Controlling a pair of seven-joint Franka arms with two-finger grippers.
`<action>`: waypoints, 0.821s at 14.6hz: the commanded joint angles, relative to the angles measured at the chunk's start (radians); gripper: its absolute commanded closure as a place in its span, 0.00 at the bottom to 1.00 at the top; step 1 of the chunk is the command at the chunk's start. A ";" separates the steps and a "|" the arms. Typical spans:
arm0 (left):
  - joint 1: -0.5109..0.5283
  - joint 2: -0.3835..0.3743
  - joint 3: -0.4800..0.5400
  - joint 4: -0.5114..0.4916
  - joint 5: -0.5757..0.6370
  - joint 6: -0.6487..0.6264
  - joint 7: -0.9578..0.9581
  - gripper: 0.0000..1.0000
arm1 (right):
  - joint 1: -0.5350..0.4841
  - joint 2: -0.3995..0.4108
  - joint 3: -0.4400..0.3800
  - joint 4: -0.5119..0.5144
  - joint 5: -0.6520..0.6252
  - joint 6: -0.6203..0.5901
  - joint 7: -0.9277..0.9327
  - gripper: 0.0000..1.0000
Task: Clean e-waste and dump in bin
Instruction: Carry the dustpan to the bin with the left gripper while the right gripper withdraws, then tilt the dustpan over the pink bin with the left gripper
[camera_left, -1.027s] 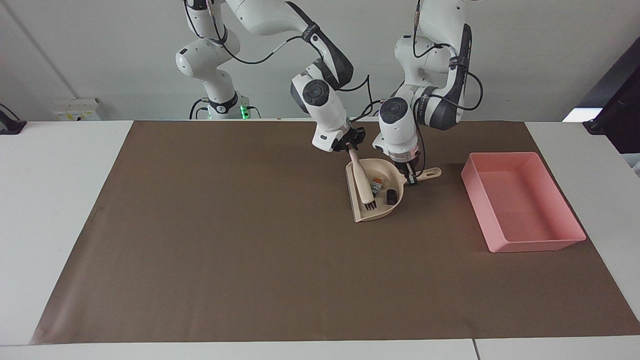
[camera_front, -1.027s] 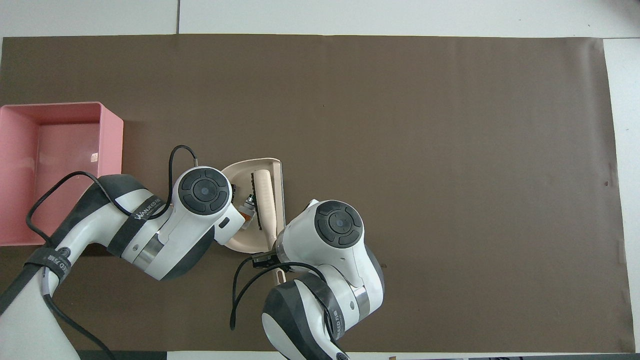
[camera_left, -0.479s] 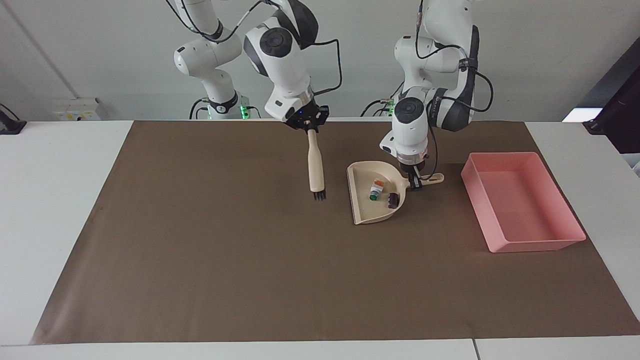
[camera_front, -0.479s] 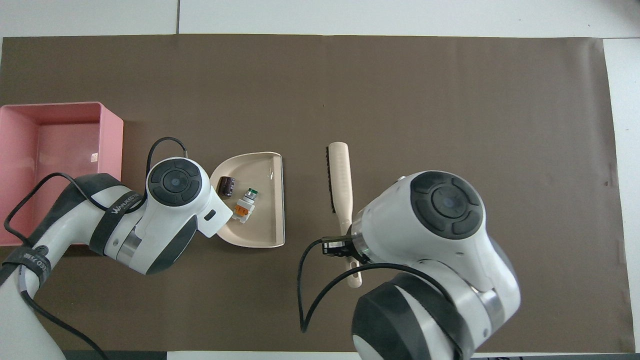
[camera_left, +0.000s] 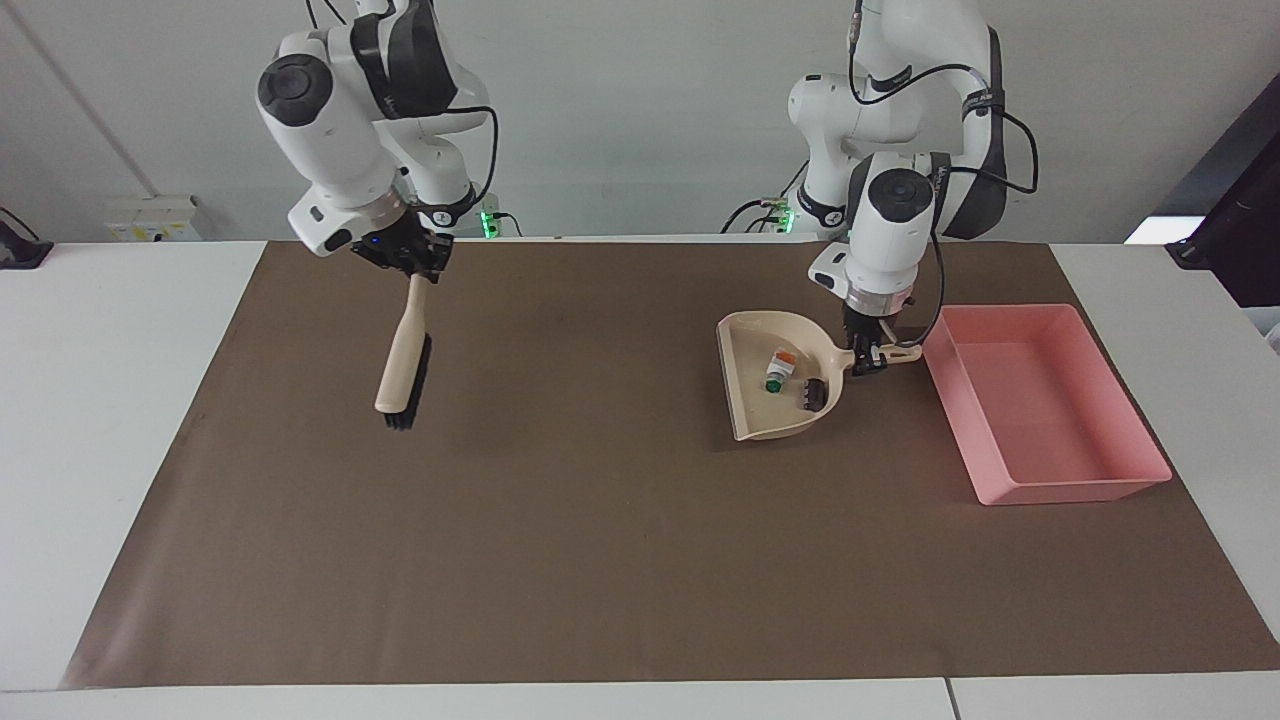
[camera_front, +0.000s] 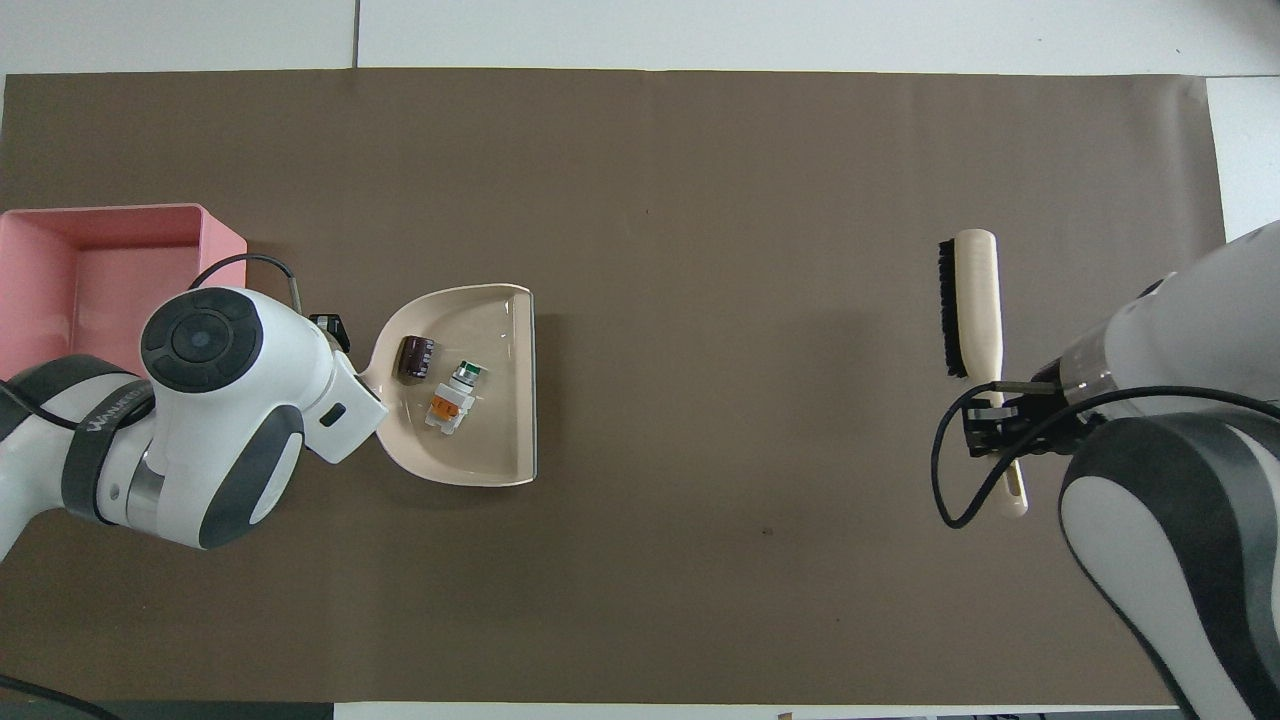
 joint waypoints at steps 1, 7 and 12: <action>0.080 -0.042 0.004 0.022 -0.044 -0.034 0.132 1.00 | -0.142 0.012 0.019 -0.086 -0.058 0.103 -0.150 1.00; 0.311 -0.010 0.009 0.183 -0.141 -0.123 0.401 1.00 | -0.293 0.028 0.019 -0.273 -0.064 0.368 -0.243 1.00; 0.484 0.105 0.009 0.428 -0.146 -0.233 0.478 1.00 | -0.319 0.044 0.019 -0.356 -0.063 0.467 -0.332 0.98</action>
